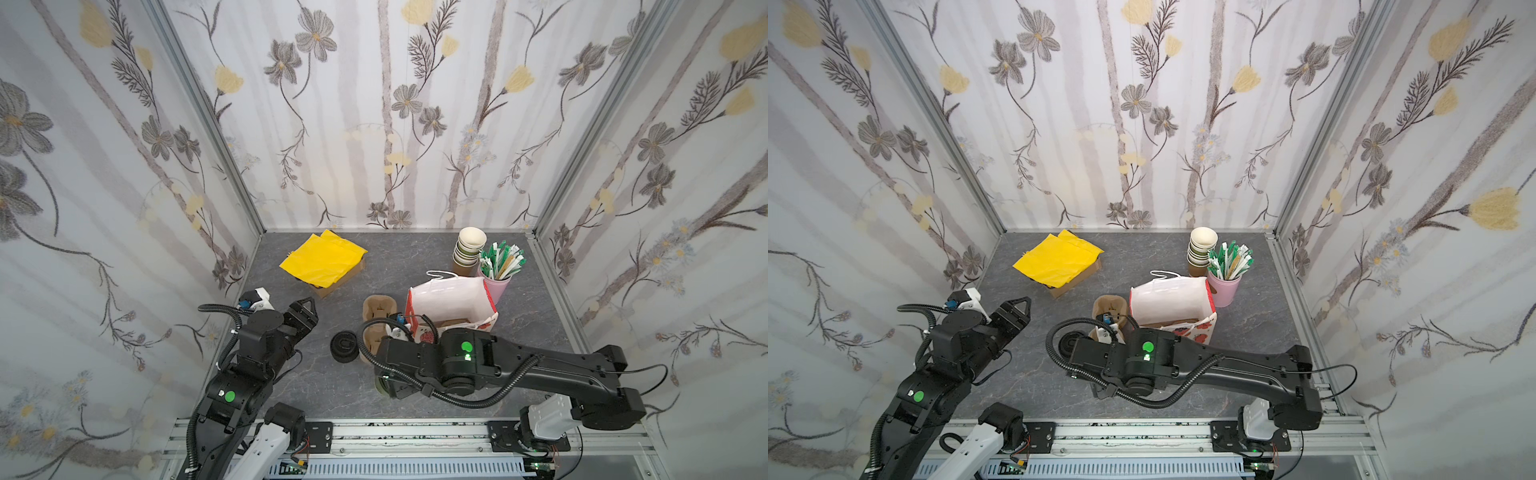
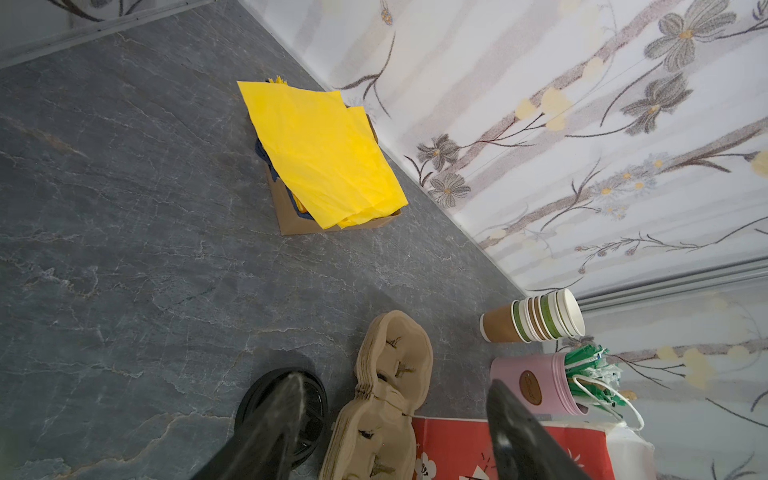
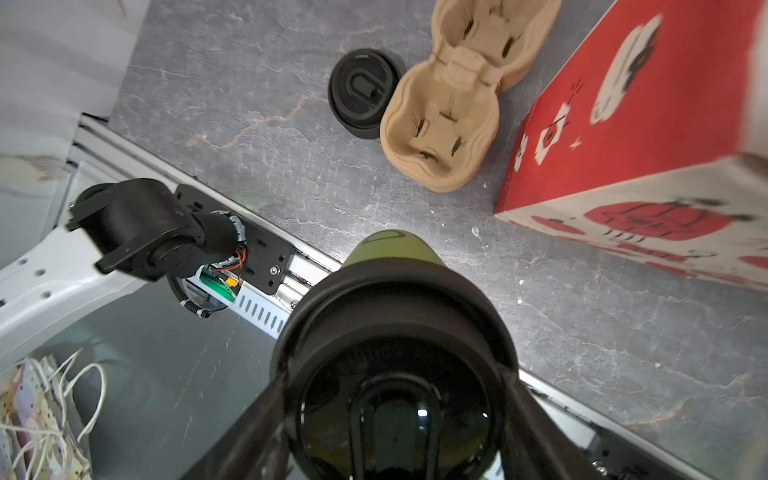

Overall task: Pack the takeout coffee
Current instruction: 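Lift the coffee cup and carry it over the bag opening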

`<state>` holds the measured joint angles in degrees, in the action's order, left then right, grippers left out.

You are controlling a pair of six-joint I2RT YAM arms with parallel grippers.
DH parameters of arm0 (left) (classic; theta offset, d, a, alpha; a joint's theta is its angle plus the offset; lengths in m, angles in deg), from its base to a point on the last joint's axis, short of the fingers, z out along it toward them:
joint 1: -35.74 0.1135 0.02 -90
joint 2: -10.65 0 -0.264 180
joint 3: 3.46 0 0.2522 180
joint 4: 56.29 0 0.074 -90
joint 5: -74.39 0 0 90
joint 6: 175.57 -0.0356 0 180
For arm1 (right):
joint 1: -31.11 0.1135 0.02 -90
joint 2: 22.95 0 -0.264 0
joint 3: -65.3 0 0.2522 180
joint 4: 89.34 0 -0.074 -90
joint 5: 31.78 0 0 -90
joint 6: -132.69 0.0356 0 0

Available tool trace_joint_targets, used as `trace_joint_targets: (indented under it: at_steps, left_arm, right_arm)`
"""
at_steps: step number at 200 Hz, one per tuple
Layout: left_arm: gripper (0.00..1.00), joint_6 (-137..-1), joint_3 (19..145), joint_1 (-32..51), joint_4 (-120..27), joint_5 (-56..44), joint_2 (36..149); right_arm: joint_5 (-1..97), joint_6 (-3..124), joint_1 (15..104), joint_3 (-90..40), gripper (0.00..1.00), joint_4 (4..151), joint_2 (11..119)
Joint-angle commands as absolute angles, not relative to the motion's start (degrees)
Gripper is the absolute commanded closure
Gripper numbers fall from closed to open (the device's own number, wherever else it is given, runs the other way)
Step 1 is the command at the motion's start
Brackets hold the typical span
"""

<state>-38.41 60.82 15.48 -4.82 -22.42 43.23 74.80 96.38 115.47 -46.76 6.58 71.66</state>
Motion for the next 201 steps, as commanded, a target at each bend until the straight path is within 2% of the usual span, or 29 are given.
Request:
trace_joint_targets:
  at_steps: [1, 41, 77, 99, 148, 201]
  left_arm:
    - [0.29, -43.35, 62.62, 15.48, -7.06, -19.48, 45.0]
    - [0.29, -47.61, 65.94, 15.52, -10.2, -13.15, 49.15]
    - [0.3, -50.18, 68.55, 14.93, -13.27, -6.43, 53.14]
    - [0.3, -50.49, 69.81, 13.07, -15.38, -3.4, 55.78]
    - [0.27, -51.88, 75.32, 0.2, -17.51, -3.67, 64.78]
    - [0.24, -41.06, 78.43, -11.4, -16.14, -10.63, 73.45]
  right_arm:
    - [77.86, 86.76, 115.08, -47.07, 0.35, 5.25, 66.83]
    - [74.99, 74.87, 108.24, -51.63, 0.38, 3.08, 60.55]
    - [73.42, 66.28, 102.99, -61.18, 0.4, -0.76, 60.19]
    - [74.3, 62.93, 101.43, -62.66, 0.4, -0.79, 58.95]
    - [82.38, 59.05, 96.57, -64.54, 0.38, -0.79, 56.19]
    - [81.12, 61.43, 95.43, -62.62, 0.38, -0.79, 53.56]
